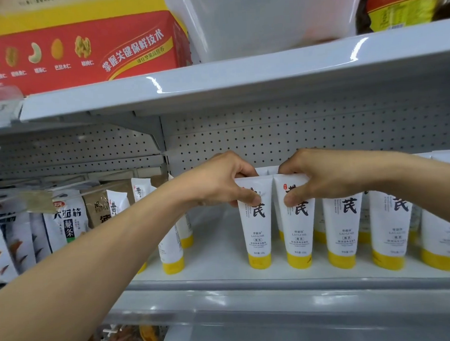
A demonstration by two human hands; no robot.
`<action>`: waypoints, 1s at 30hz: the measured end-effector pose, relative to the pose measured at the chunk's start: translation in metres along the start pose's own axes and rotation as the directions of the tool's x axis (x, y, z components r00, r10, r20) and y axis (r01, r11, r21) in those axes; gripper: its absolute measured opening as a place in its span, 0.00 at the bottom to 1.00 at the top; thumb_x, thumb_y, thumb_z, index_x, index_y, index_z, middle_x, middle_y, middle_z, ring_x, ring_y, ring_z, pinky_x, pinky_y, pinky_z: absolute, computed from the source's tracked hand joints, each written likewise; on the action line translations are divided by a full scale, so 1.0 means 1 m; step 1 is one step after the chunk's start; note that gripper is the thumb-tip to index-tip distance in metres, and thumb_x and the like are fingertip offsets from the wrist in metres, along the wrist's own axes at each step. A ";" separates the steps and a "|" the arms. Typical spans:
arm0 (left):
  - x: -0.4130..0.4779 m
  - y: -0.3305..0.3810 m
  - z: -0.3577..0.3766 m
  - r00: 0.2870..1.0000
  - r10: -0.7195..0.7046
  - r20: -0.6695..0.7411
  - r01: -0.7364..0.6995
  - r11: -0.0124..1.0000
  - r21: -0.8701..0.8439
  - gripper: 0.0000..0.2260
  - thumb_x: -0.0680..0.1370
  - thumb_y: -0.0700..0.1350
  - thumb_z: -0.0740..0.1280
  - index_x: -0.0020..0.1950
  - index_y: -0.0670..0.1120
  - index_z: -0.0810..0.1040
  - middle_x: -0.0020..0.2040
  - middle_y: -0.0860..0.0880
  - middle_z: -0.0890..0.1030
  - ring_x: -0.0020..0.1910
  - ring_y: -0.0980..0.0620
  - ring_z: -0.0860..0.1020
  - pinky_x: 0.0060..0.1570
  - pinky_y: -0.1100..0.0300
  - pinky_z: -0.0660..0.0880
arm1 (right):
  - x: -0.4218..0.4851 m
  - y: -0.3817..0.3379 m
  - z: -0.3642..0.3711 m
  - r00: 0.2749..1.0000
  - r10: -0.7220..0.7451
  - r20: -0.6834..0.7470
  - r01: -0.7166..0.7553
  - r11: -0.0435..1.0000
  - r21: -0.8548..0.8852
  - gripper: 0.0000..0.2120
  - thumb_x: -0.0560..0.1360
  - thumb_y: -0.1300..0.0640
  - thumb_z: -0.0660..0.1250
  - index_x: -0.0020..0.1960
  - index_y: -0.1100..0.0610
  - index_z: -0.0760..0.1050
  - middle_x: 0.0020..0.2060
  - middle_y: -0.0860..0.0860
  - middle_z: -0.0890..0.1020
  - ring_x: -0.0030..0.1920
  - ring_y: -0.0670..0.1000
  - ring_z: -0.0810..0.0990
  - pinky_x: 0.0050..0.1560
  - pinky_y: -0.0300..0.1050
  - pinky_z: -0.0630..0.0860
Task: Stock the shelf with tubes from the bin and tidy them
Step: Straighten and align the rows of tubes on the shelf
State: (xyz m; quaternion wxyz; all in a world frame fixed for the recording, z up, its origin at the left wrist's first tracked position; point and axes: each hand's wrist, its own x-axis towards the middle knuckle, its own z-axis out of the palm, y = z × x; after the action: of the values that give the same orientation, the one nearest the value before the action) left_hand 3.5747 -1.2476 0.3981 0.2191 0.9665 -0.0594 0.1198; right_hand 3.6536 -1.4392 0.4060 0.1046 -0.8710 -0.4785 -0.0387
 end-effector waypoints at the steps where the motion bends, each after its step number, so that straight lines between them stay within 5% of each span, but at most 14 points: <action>1: 0.000 0.000 0.000 1.000 -0.001 -0.001 0.001 1.000 0.002 0.05 0.71 0.43 0.76 0.44 0.46 0.83 0.39 0.52 0.86 0.41 0.49 0.85 0.44 0.55 0.82 | 0.000 0.000 0.000 1.000 0.001 0.001 -0.001 1.000 0.001 0.10 0.71 0.47 0.72 0.42 0.53 0.77 0.39 0.47 0.84 0.40 0.50 0.82 0.44 0.55 0.80; 11: -0.007 0.004 0.000 1.000 -0.003 -0.023 0.006 0.992 0.129 0.08 0.70 0.51 0.76 0.46 0.51 0.82 0.39 0.55 0.83 0.38 0.54 0.81 0.38 0.60 0.77 | -0.001 0.000 -0.004 1.000 -0.015 -0.001 0.015 1.000 -0.007 0.12 0.72 0.43 0.70 0.45 0.51 0.78 0.40 0.45 0.84 0.41 0.46 0.82 0.46 0.53 0.80; 14: -0.014 0.001 -0.011 0.994 0.039 -0.099 -0.022 0.985 0.172 0.12 0.73 0.55 0.72 0.54 0.54 0.81 0.47 0.57 0.83 0.45 0.61 0.80 0.45 0.65 0.76 | 0.002 -0.003 -0.012 0.996 -0.031 -0.089 0.034 0.999 0.033 0.12 0.73 0.40 0.67 0.48 0.47 0.80 0.42 0.42 0.84 0.43 0.42 0.82 0.47 0.46 0.80; 19: -0.028 -0.021 -0.076 0.982 -0.028 -0.188 0.066 0.978 0.199 0.10 0.80 0.45 0.65 0.60 0.54 0.79 0.54 0.59 0.81 0.51 0.67 0.77 0.46 0.80 0.69 | 0.021 -0.007 -0.028 0.966 -0.066 -0.252 0.090 0.993 0.083 0.08 0.76 0.46 0.66 0.49 0.48 0.80 0.42 0.40 0.82 0.44 0.40 0.80 0.45 0.34 0.75; 25: -0.032 -0.061 -0.104 0.943 -0.284 0.173 0.182 0.876 0.446 0.22 0.77 0.36 0.67 0.66 0.57 0.76 0.64 0.60 0.75 0.63 0.62 0.70 0.62 0.68 0.63 | 0.057 -0.021 -0.023 0.996 -0.061 -0.066 0.064 0.997 0.044 0.10 0.75 0.47 0.69 0.56 0.45 0.79 0.47 0.34 0.80 0.49 0.34 0.77 0.46 0.27 0.69; 30: -0.018 -0.088 -0.095 0.944 -0.274 0.185 0.155 0.861 0.484 0.19 0.74 0.39 0.72 0.56 0.63 0.81 0.60 0.61 0.78 0.63 0.59 0.74 0.69 0.56 0.69 | 0.079 -0.037 -0.013 0.998 -0.026 0.055 0.024 0.999 0.041 0.16 0.74 0.48 0.70 0.62 0.49 0.78 0.55 0.40 0.82 0.54 0.39 0.79 0.61 0.38 0.73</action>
State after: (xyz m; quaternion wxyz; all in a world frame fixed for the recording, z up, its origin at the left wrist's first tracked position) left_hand 3.5528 -1.1262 0.4409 -0.0147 0.9984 0.0527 -0.0164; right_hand 3.6651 -1.3576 0.4370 0.1085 -0.8633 -0.4928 -0.0062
